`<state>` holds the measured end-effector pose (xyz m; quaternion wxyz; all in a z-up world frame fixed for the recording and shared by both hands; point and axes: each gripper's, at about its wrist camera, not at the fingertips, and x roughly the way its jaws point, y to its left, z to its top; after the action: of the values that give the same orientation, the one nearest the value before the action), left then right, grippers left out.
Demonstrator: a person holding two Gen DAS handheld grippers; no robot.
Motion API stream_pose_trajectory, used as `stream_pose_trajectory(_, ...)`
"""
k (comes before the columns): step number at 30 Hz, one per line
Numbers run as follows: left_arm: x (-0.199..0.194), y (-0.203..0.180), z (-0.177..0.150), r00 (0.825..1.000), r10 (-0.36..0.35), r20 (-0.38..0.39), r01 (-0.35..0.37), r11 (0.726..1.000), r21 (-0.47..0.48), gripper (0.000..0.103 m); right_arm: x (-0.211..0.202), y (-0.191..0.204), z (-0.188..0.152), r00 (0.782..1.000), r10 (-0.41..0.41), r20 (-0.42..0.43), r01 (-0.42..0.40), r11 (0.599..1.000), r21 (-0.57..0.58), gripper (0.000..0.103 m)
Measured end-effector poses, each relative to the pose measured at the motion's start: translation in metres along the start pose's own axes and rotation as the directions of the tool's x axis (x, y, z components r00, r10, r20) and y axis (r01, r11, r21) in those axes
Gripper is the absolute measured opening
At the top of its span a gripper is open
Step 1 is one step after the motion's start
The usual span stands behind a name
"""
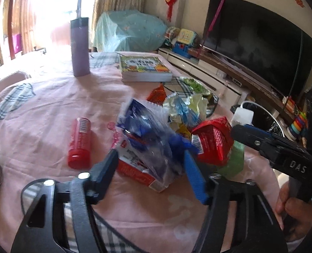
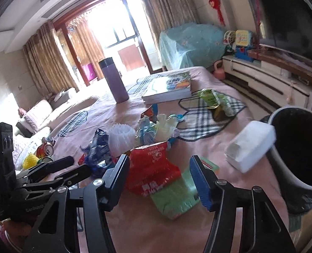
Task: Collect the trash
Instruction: 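Grasp the blue plastic bag with the left tool while the right tool grasps the red snack bag, then carry both bags over the black bin and open both tools to drop them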
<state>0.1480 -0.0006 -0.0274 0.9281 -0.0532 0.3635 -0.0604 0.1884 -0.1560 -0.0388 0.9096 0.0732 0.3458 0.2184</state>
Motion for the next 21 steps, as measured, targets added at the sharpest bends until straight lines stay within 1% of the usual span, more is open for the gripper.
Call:
stream_pose_trajectory(1, 0.004, 0.000, -0.001, 1.000, -0.018, -0.013, 0.018, 1.000, 0.000, 0.049, 0.005, 0.000, 0.001, 1.000, 0.012, -0.015, -0.012, 1.000, 0.000, 0.060)
stream_pose_trajectory(2, 0.006, -0.001, -0.002, 0.999, -0.034, -0.021, 0.034, 0.999, -0.001, 0.045, 0.011, 0.000, 0.001, 0.999, 0.022, -0.034, -0.022, 1.000, -0.002, 0.060)
stream_pose_trajectory(3, 0.007, -0.001, -0.002, 0.999, -0.048, -0.026, 0.048, 0.999, 0.001, 0.035, 0.016, 0.000, 0.001, 0.998, 0.031, -0.050, -0.031, 1.000, -0.004, 0.059)
stream_pose_trajectory(4, 0.009, -0.003, -0.003, 0.998, -0.062, -0.030, 0.063, 0.998, 0.009, 0.028, 0.019, 0.000, 0.000, 0.998, 0.040, -0.058, -0.040, 0.999, -0.004, 0.050)
stream_pose_trajectory(5, 0.008, -0.005, -0.004, 0.997, -0.067, -0.030, 0.068, 0.998, 0.018, 0.025, 0.022, 0.000, -0.001, 0.996, 0.052, -0.069, -0.052, 0.999, -0.004, 0.035)
stream_pose_trajectory(7, 0.007, -0.007, -0.004, 0.998, -0.061, -0.020, 0.062, 0.997, 0.036, 0.014, 0.026, 0.002, -0.003, 0.995, 0.055, -0.080, -0.056, 0.998, -0.012, 0.035)
stream_pose_trajectory(8, 0.006, -0.007, -0.004, 0.998, -0.061, -0.017, 0.062, 0.997, 0.037, 0.013, 0.025, 0.003, -0.003, 0.996, 0.055, -0.075, -0.057, 0.998, -0.016, 0.026)
stream_pose_trajectory(9, 0.005, -0.006, -0.004, 0.998, -0.065, -0.014, 0.065, 0.997, 0.035, 0.011, 0.023, 0.004, -0.004, 0.996, 0.058, -0.066, -0.059, 0.998, -0.021, 0.006)
stream_pose_trajectory(10, 0.003, -0.005, -0.004, 0.998, -0.069, -0.012, 0.069, 0.997, 0.029, 0.010, 0.022, 0.004, -0.004, 0.996, 0.060, -0.060, -0.061, 0.998, -0.022, 0.002)
stream_pose_trajectory(15, -0.008, -0.009, -0.005, 0.997, -0.074, 0.018, 0.073, 0.997, 0.040, 0.009, 0.003, -0.002, -0.003, 0.997, 0.071, -0.005, -0.071, 0.997, -0.011, 0.001)
stream_pose_trajectory(21, -0.026, -0.032, 0.000, 0.993, -0.105, 0.062, 0.099, 0.990, 0.096, 0.009, -0.025, -0.010, 0.001, 0.997, 0.058, 0.060, -0.058, 0.998, 0.007, 0.001)
